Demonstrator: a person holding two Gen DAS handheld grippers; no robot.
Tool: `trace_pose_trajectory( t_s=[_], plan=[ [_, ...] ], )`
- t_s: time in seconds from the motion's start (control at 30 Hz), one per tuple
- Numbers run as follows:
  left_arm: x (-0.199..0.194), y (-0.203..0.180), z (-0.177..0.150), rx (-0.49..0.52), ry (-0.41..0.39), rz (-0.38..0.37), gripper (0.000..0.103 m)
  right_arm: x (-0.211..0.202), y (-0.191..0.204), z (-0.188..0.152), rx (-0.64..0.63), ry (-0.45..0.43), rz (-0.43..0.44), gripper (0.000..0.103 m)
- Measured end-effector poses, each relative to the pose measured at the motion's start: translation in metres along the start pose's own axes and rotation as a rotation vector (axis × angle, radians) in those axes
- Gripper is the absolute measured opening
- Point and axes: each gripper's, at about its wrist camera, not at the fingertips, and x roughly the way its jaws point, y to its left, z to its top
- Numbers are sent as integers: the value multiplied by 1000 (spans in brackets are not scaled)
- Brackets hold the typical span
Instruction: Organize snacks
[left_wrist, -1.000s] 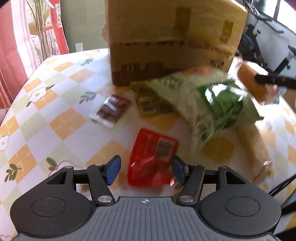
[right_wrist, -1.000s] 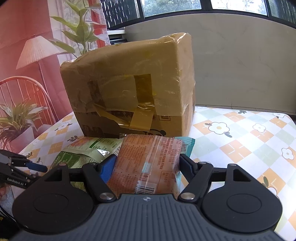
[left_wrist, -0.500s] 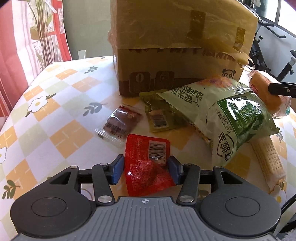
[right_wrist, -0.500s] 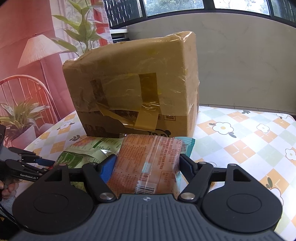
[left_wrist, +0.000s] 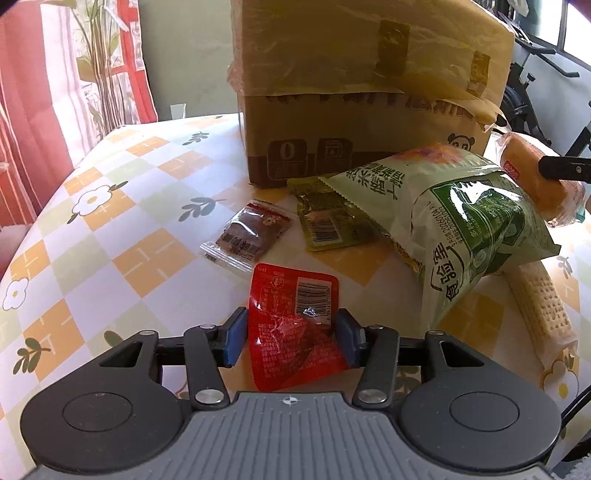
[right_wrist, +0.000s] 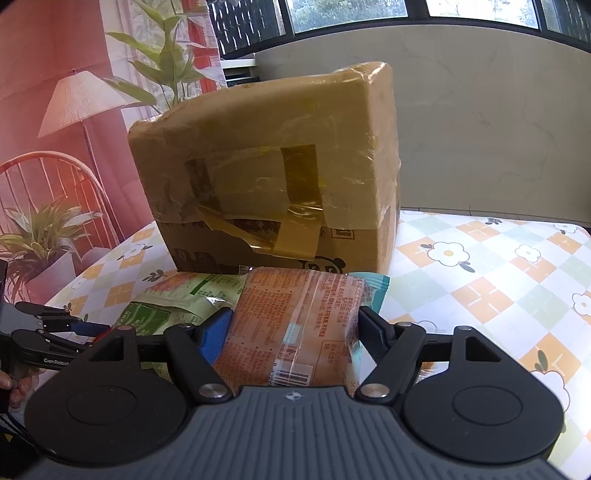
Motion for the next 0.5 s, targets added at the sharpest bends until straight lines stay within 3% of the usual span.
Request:
trace_pose_trajectory(
  t_s=[0.1,0.17,0.4,0.43,0.5],
  plan=[
    [-6,4,-3,-46,-7,-77,47,-1,-1,-1,14,-4,6,74],
    [-13,2,-6,-47,-31,-82,31,-1,-1,-1,21,-10,9,74],
    [-19,0,-2,-45,-40,-96,27,-1,3,2,14,-15,20,74],
    [-19,1,-2,-45,-44,-92,4,-2,3,2,16,-19,21,74],
    [-15,2,2,-37,-42,-71,3,-3,3,2,16,-23,24,74]
  ],
)
